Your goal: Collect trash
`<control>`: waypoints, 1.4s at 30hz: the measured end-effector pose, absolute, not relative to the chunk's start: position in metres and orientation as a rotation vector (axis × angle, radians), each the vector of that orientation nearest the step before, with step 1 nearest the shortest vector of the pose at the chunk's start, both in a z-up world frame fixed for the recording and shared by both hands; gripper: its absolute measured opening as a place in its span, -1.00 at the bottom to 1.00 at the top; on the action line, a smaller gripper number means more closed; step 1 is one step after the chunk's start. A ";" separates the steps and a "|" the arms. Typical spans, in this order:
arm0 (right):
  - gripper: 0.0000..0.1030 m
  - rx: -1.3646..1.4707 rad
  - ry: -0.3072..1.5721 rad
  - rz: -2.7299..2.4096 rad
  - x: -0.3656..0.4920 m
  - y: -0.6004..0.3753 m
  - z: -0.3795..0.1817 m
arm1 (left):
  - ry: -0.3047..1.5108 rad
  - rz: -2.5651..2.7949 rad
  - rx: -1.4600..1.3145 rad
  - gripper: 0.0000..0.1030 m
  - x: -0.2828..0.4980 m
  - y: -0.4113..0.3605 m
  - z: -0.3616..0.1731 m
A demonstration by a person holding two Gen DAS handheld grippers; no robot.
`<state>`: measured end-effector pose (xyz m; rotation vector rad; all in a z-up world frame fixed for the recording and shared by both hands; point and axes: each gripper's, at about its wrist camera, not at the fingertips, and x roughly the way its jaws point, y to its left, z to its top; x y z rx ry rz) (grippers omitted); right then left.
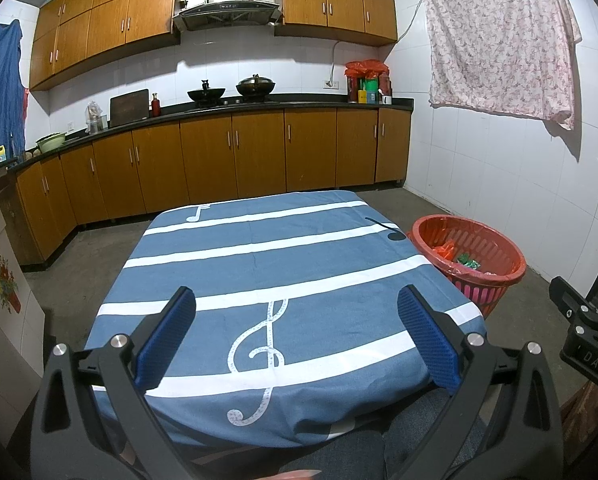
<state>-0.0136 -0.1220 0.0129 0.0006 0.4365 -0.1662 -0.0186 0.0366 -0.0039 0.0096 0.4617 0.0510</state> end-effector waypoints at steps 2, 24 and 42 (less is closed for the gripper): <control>0.97 0.001 0.437 -0.166 -0.014 -0.122 0.013 | 0.462 0.051 0.009 0.92 -0.018 0.037 -0.004; 0.97 0.002 0.438 -0.166 -0.014 -0.122 0.013 | 0.465 0.052 0.009 0.92 -0.019 0.036 -0.005; 0.97 0.002 0.439 -0.166 -0.014 -0.122 0.013 | 0.470 0.055 0.007 0.92 -0.020 0.035 -0.007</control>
